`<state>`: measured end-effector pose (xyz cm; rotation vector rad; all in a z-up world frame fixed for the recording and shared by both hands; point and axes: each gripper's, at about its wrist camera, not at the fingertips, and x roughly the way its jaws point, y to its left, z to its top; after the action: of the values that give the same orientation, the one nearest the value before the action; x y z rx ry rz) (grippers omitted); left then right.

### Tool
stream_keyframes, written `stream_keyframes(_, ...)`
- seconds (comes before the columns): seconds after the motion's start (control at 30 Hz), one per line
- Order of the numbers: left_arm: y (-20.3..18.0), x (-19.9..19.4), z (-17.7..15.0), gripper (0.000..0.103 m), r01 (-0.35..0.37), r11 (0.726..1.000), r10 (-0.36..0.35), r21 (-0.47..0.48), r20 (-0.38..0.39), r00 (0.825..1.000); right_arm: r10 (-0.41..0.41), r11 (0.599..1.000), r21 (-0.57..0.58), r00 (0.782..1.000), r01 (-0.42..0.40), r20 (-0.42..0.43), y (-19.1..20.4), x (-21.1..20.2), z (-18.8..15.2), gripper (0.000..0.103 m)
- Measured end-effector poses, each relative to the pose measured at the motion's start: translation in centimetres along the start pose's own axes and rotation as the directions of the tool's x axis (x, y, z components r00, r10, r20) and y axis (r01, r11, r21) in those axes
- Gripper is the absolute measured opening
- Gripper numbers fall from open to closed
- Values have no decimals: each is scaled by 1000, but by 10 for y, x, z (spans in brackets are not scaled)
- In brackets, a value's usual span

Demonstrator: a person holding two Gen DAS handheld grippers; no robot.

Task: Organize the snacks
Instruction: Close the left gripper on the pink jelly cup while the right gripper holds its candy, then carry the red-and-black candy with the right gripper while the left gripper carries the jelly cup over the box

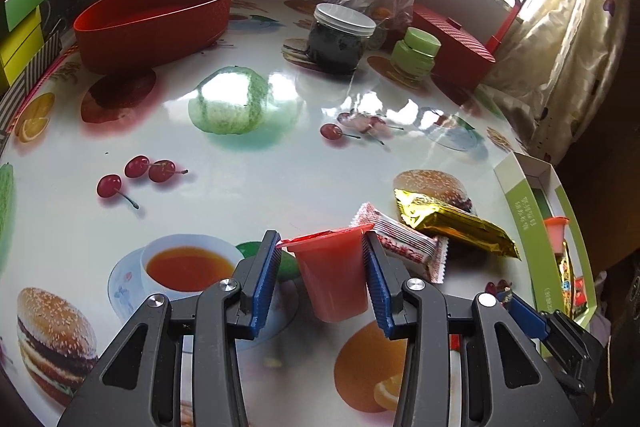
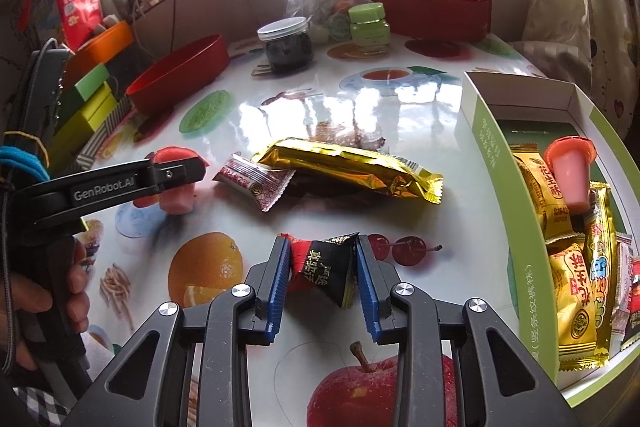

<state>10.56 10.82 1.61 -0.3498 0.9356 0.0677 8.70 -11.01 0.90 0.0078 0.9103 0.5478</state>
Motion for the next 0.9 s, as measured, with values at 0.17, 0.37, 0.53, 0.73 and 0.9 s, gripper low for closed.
stream_keyframes(0.17, -6, -7, -2, 43, 21, 1000, -21, 15, 11, 1000, -4, 1000, 2, 1000, 4, 13, 1, -4, 0, 30)
stream_keyframes(0.37, -17, -14, -6, 43, 42, 998, -43, 45, 15, 999, -11, 1000, 18, 1000, 10, 28, -2, -11, 0, 30)
stream_keyframes(0.53, -28, -16, -7, 43, 61, 996, -62, 72, 12, 998, -23, 999, 31, 999, 21, 42, -5, -19, -1, 30)
stream_keyframes(0.73, -45, -22, -8, 43, 82, 991, -84, 104, 17, 996, -43, 997, 61, 997, 38, 67, -15, -33, -2, 30)
stream_keyframes(0.9, -59, -25, -8, 43, 108, 985, -110, 133, 14, 994, -61, 995, 89, 994, 53, 92, -25, -46, -2, 30)
